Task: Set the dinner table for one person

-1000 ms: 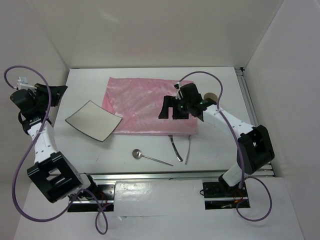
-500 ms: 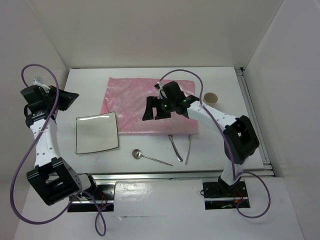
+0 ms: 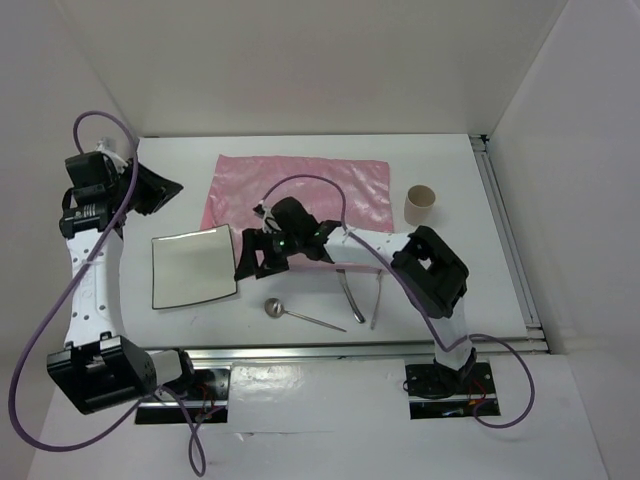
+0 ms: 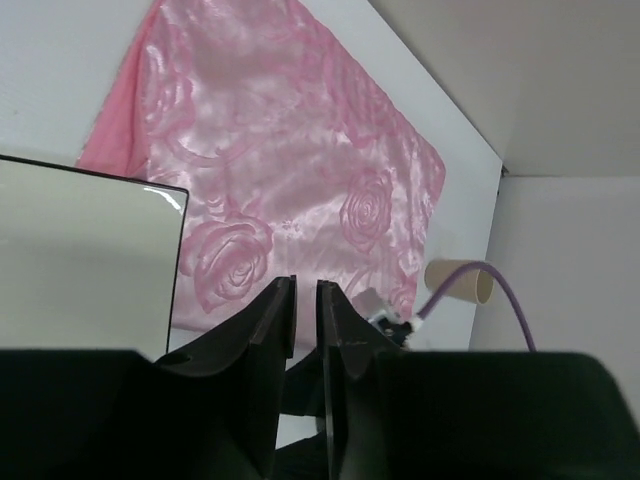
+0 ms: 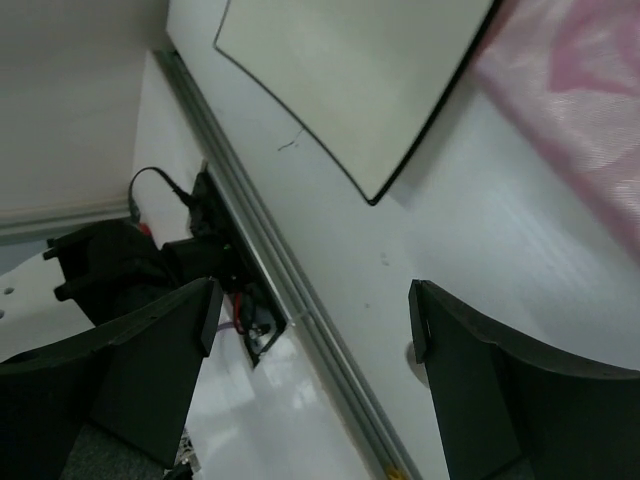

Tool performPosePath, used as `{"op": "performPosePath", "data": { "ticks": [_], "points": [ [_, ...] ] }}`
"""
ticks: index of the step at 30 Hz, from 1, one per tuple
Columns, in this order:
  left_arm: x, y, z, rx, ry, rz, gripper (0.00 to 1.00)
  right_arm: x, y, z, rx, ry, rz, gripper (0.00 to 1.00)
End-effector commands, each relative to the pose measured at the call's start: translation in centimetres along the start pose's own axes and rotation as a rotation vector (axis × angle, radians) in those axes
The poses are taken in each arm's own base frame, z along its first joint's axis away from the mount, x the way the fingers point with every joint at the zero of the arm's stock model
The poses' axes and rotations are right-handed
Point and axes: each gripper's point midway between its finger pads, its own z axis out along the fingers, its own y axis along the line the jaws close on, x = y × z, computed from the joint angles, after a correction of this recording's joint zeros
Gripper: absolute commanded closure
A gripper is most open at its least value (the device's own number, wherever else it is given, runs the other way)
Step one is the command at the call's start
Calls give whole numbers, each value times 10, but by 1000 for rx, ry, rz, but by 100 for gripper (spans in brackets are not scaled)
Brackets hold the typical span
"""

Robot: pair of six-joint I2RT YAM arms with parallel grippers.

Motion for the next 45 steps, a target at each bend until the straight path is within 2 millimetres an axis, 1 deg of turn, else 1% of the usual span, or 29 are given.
{"op": "performPosePath", "data": {
  "ticks": [1, 3, 4, 5, 8, 9, 10, 11, 12, 17, 18, 19, 20, 21, 22, 24, 29, 30, 32, 33, 35, 36, 37, 38, 39, 41, 42, 44, 45],
  "points": [
    [3, -37, -25, 47, -33, 91, 68, -3, 25, 18, -129, -55, 42, 13],
    [9, -47, -29, 58, -28, 110, 62, 7, 30, 31, -147, -37, 60, 14],
    [15, -53, -30, 71, -21, 127, 59, 9, 24, 39, -148, -35, 88, 15],
    [19, -60, -36, 84, -17, 136, 58, 17, 23, 45, -144, -16, 101, 17],
    [27, -64, -40, 87, -1, 168, 52, 23, 11, 63, -97, -31, 140, 20],
    [30, -68, -43, 100, 0, 178, 52, 19, 10, 66, -91, -42, 139, 20],
    [31, -66, -43, 95, 6, 184, 52, 19, 10, 71, -76, -55, 154, 20],
    [33, -69, -46, 106, 5, 202, 52, 22, 0, 76, -42, -48, 182, 21],
    [33, -69, -46, 106, 5, 202, 52, 26, -2, 81, -22, -45, 186, 21],
    [39, -64, -42, 102, 26, 206, 52, 25, -18, 95, 12, -63, 260, 23],
    [39, -64, -42, 102, 26, 206, 52, 27, -16, 99, 15, -63, 256, 25],
    [39, -64, -42, 102, 26, 206, 52, 22, -15, 101, 14, -77, 264, 28],
    [40, -65, -43, 109, 31, 215, 52, 26, -23, 107, 33, -63, 288, 30],
    [40, -65, -43, 109, 31, 215, 52, 24, -24, 109, 37, -71, 299, 32],
    [41, -64, -43, 104, 38, 212, 52, 22, -26, 112, 44, -81, 308, 37],
    [41, -63, -43, 104, 37, 221, 52, 25, -28, 116, 47, -90, 342, 41],
    [41, -64, -46, 110, 30, 233, 52, 20, -28, 120, 34, -125, 386, 48],
    [44, -63, -45, 113, 43, 230, 52, 21, -30, 122, 34, -125, 395, 55],
    [44, -63, -45, 113, 44, 230, 52, 22, -31, 122, 32, -126, 404, 64],
    [44, -63, -45, 113, 44, 230, 52, 16, -24, 119, 9, -141, 393, 72],
    [44, -63, -45, 113, 44, 230, 52, 21, -23, 115, 1, -133, 391, 79],
    [44, -63, -45, 113, 44, 230, 52, 16, -14, 112, -23, -138, 382, 82],
    [46, -64, -45, 122, 51, 230, 52, 15, -7, 109, -39, -132, 367, 91],
    [46, -64, -45, 122, 51, 230, 52, 19, -3, 108, -58, -103, 365, 95],
    [45, -68, -47, 135, 51, 234, 52, 11, 2, 102, -78, -109, 351, 100],
    [44, -72, -49, 149, 52, 238, 52, 4, 16, 93, -108, -115, 301, 100],
    [46, -74, -50, 156, 58, 229, 52, -6, 34, 83, -155, -142, 233, 100],
    [43, -79, -52, 175, 50, 237, 52, -13, 47, 73, -180, -166, 179, 100],
    [42, -81, -52, 180, 43, 241, 52, -20, 62, 62, -220, -192, 121, 100]
  ]
}}
